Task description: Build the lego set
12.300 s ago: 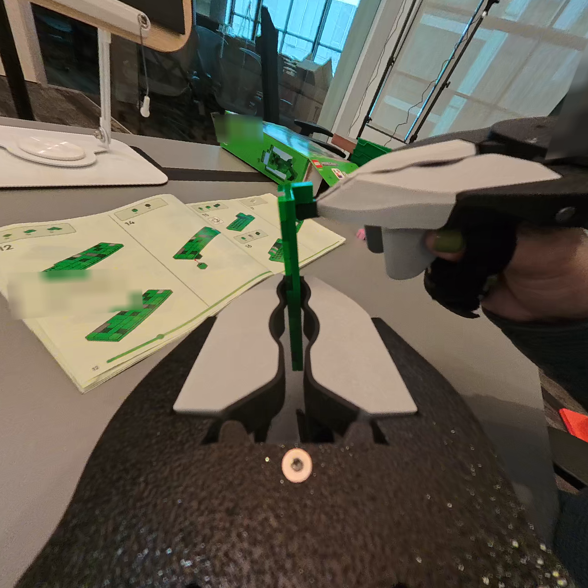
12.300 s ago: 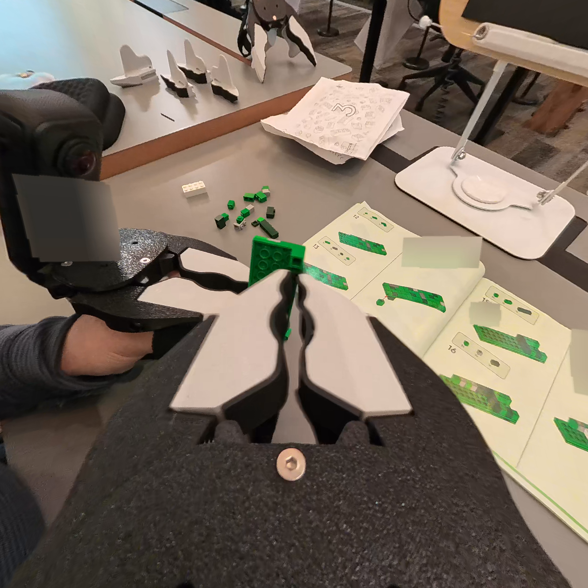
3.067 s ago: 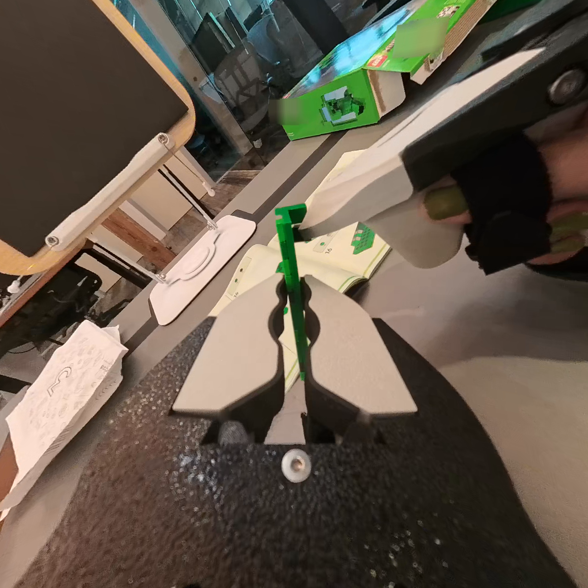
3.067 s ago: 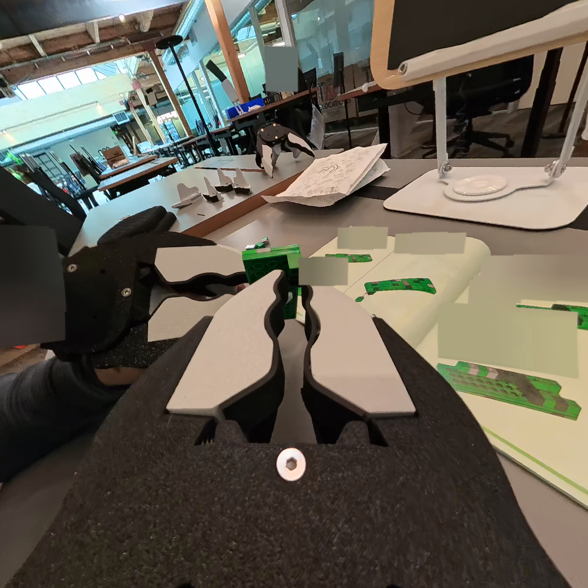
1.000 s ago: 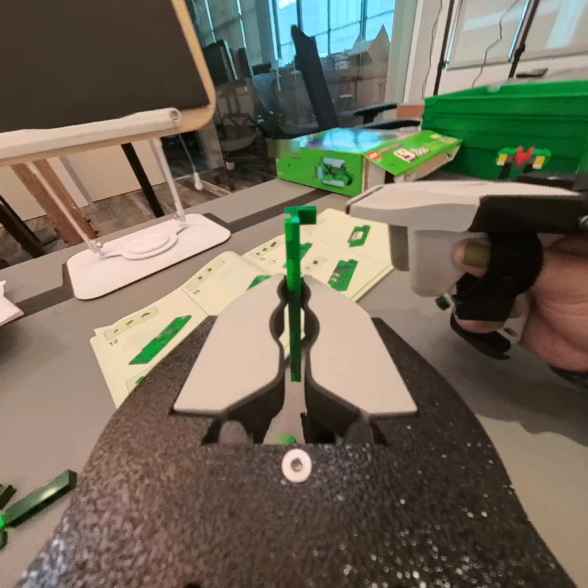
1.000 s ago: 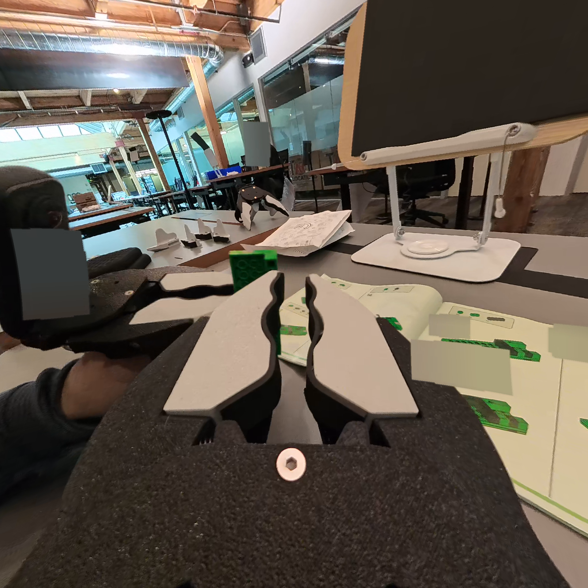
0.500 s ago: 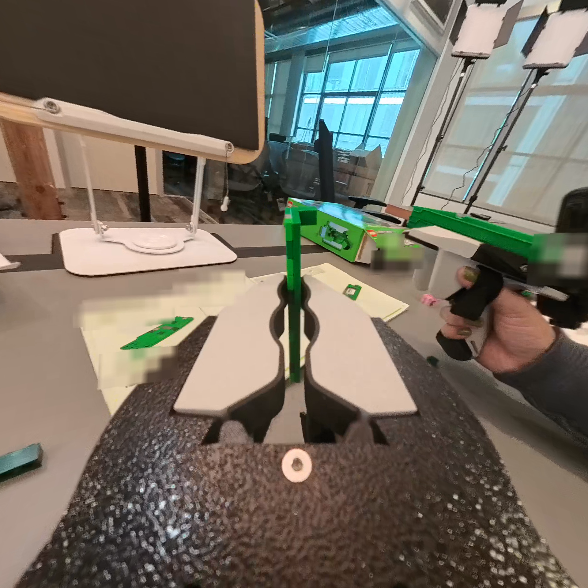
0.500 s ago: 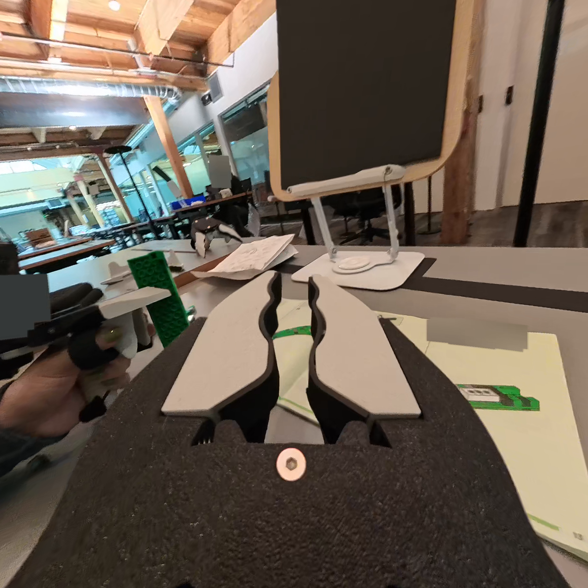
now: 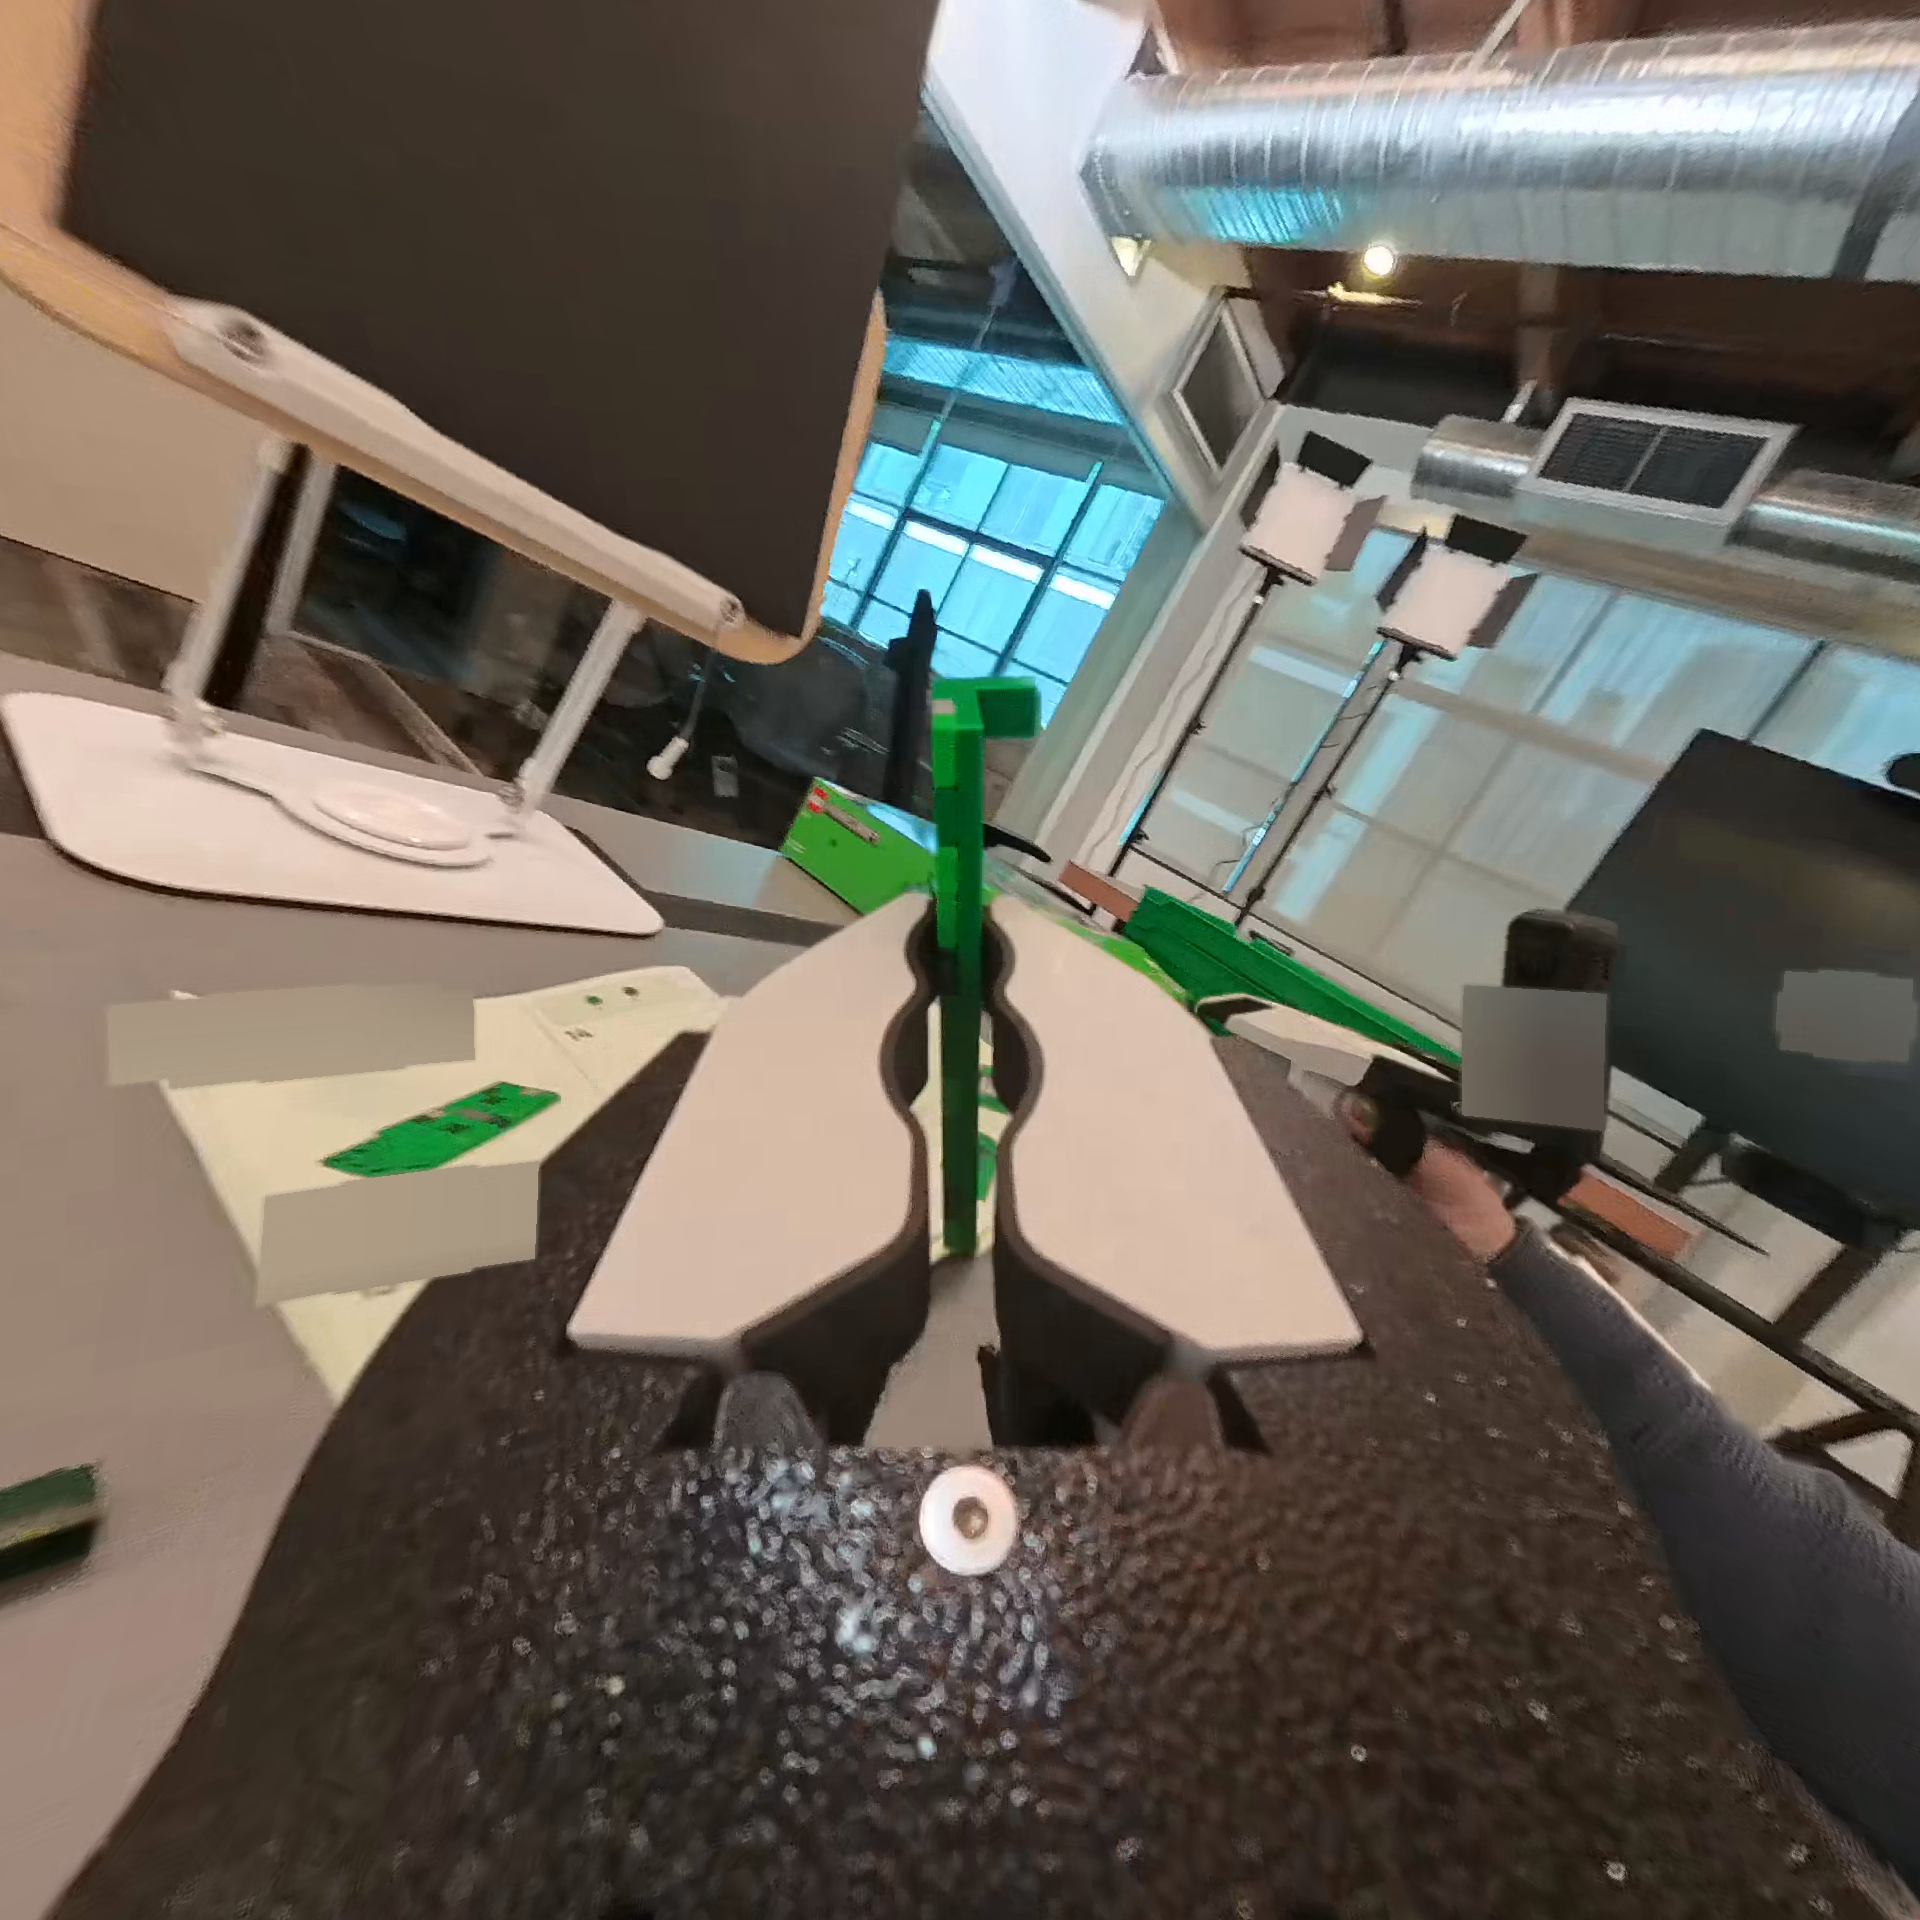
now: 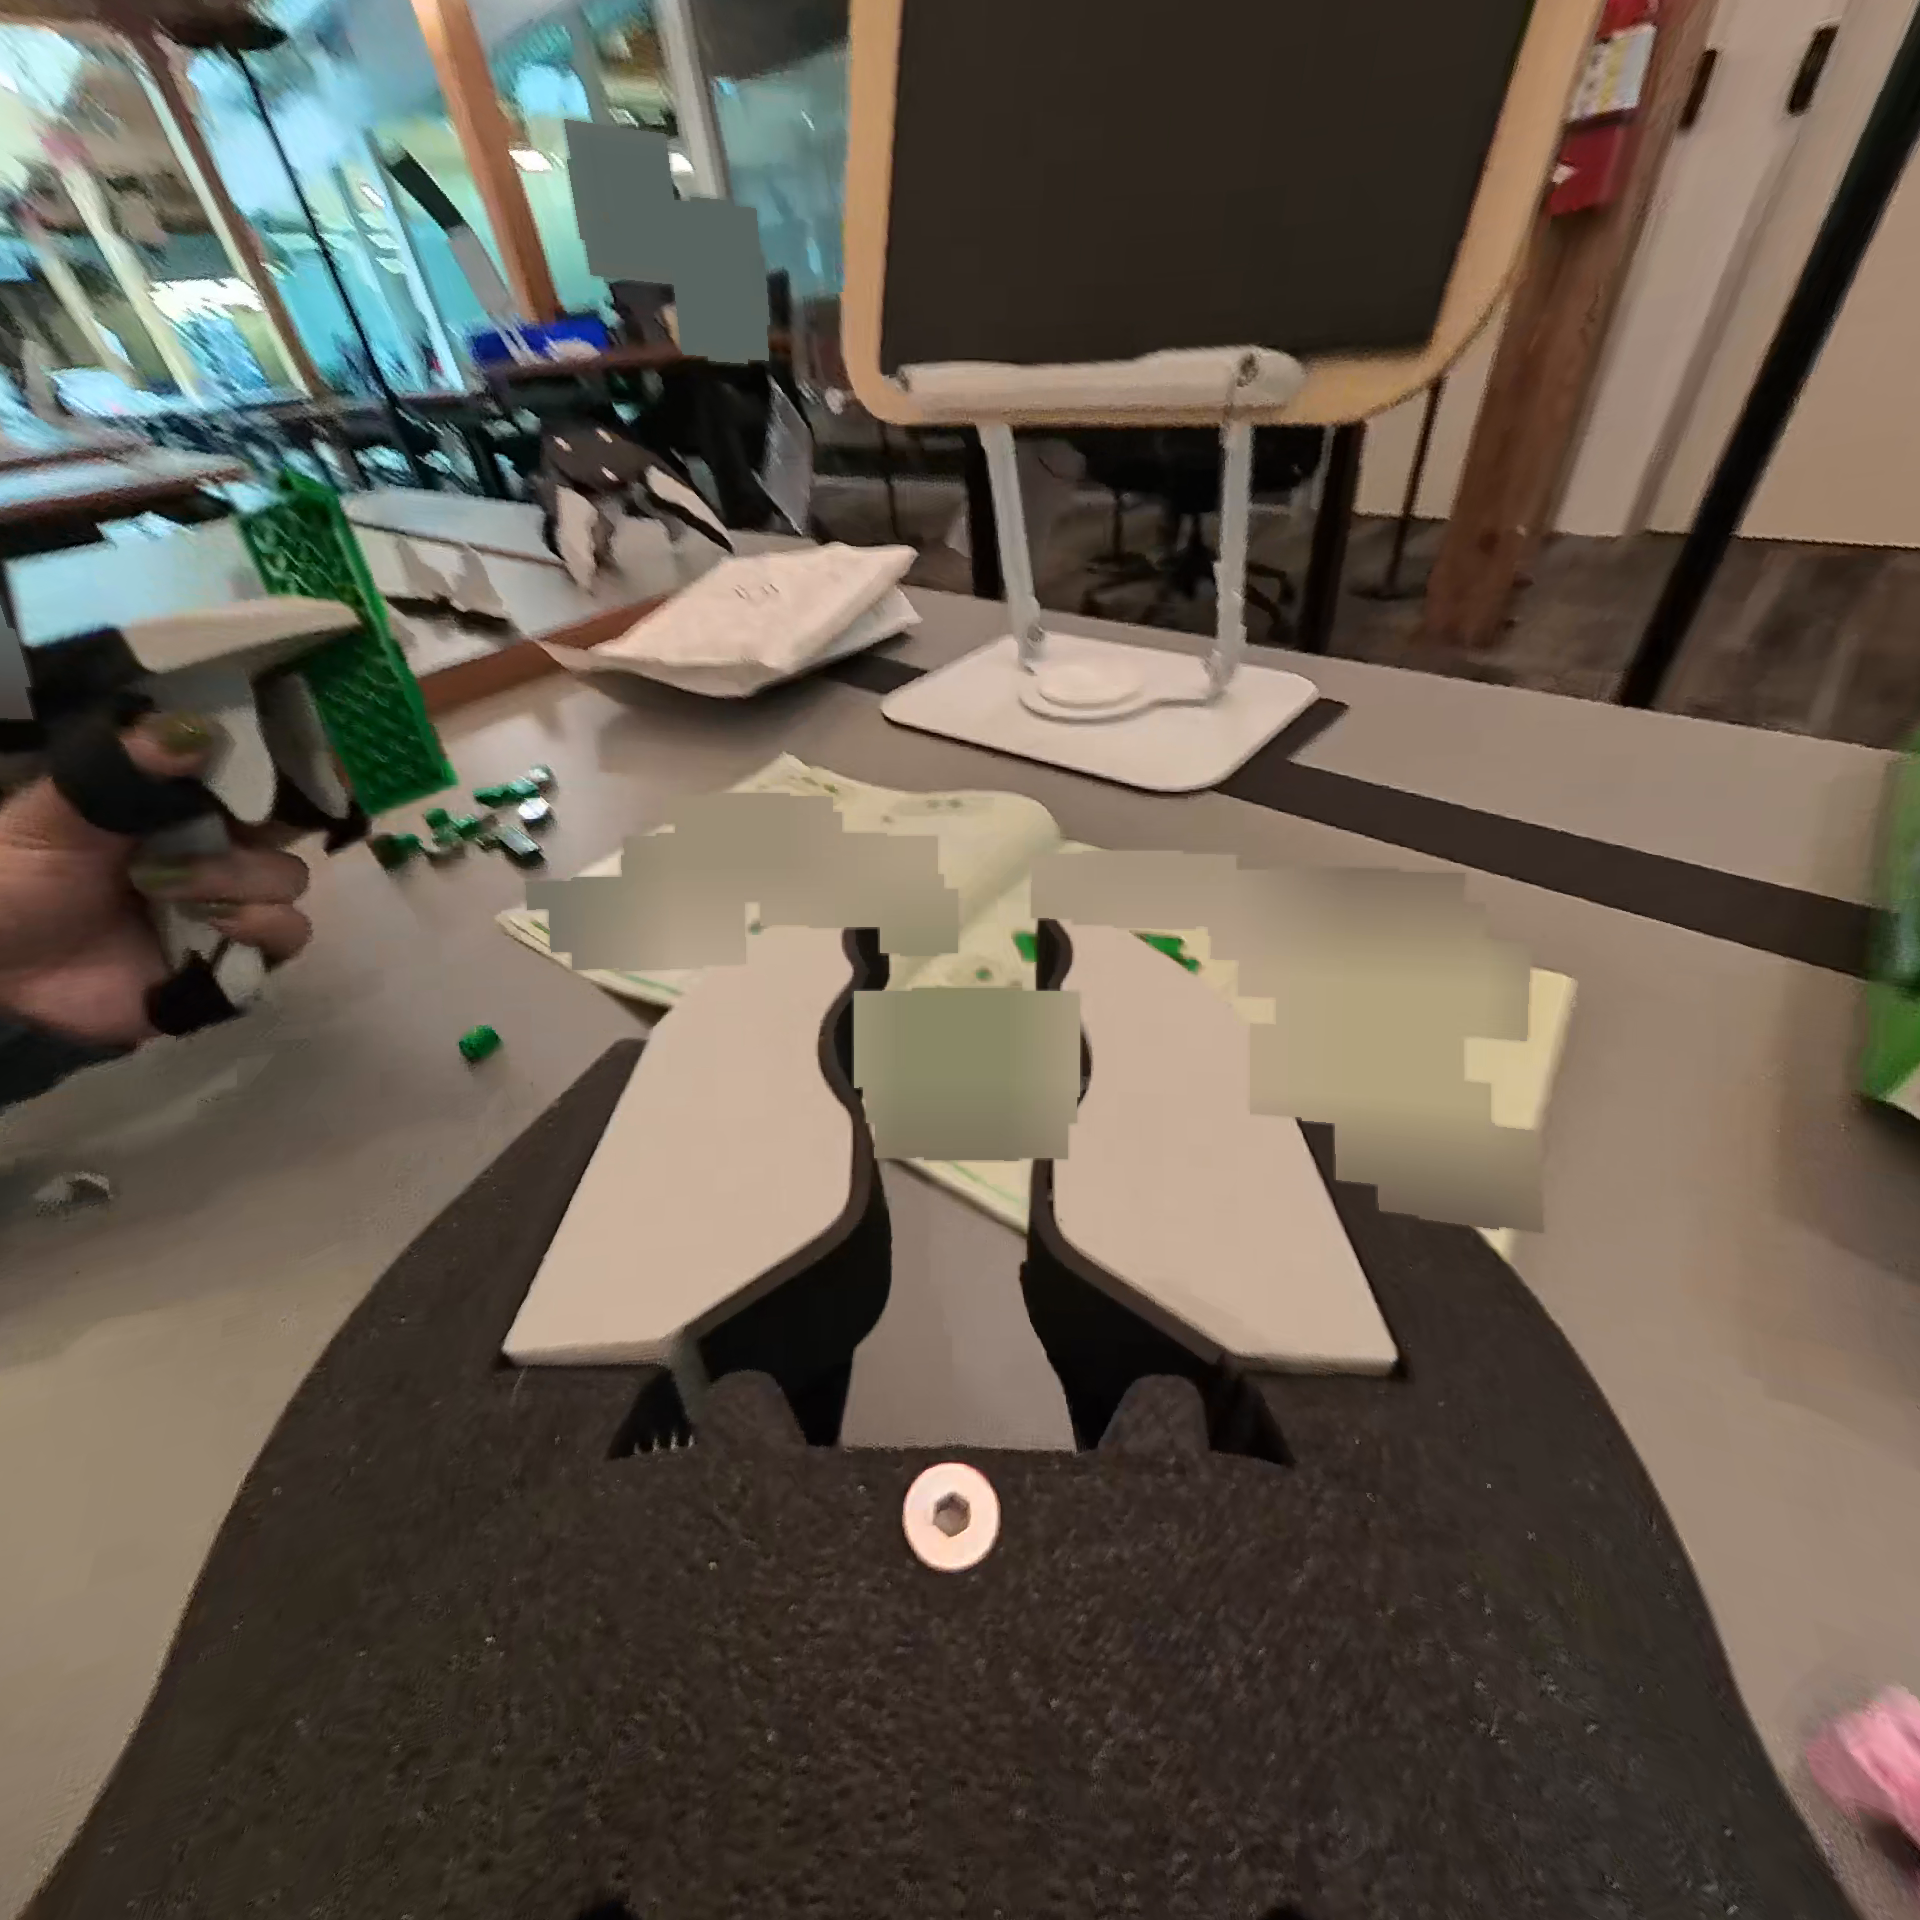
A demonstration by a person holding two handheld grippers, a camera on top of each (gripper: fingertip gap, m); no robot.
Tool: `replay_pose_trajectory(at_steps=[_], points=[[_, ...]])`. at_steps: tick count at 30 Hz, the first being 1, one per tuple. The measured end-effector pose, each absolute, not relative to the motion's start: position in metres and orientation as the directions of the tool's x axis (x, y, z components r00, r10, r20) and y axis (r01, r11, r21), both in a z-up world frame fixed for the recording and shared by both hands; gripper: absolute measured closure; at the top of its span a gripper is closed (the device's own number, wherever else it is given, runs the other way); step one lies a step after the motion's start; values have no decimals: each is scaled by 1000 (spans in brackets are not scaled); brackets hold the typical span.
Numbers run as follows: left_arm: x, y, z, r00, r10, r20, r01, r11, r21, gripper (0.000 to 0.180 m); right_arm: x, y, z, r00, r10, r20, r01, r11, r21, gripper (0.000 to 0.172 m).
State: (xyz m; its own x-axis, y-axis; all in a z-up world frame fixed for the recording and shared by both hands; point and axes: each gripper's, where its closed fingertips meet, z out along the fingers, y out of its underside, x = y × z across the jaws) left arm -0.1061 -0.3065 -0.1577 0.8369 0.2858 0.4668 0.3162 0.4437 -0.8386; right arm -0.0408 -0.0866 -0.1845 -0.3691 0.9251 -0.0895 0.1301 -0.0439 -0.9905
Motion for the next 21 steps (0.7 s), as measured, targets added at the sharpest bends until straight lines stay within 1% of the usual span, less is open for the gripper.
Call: replay_pose_trajectory(at_steps=[2,3,4,6,8,10,11,15,21], points=[[-98,-293,-164,853,256,454,334,401,-853,175,-23,-82,-196,-330,942,-58,163,-4,-987,151],[-94,-286,-166,863,232,449,345,377,-859,175,-13,-80,-207,-320,947,-35,207,34,-978,154],[-88,-280,-167,872,200,447,359,361,-861,175,-3,-79,-220,-319,948,-13,266,77,-961,155],[-78,-270,-166,883,137,450,384,343,-858,175,15,-75,-247,-308,951,-17,437,126,-891,158],[-72,-264,-166,887,120,446,388,330,-861,175,28,-71,-267,-214,972,-95,584,50,-810,158],[-68,-261,-167,890,117,440,386,320,-865,175,37,-83,-275,-154,974,-168,620,-37,-784,157],[-66,-260,-167,891,116,439,385,318,-866,175,39,-87,-279,-122,982,-147,628,-39,-777,157],[-60,-255,-167,888,104,447,396,319,-861,175,39,-93,-291,-29,998,55,647,61,-760,157],[-53,-251,-167,882,71,466,420,332,-845,175,32,-99,-294,29,998,53,658,21,-752,157]])
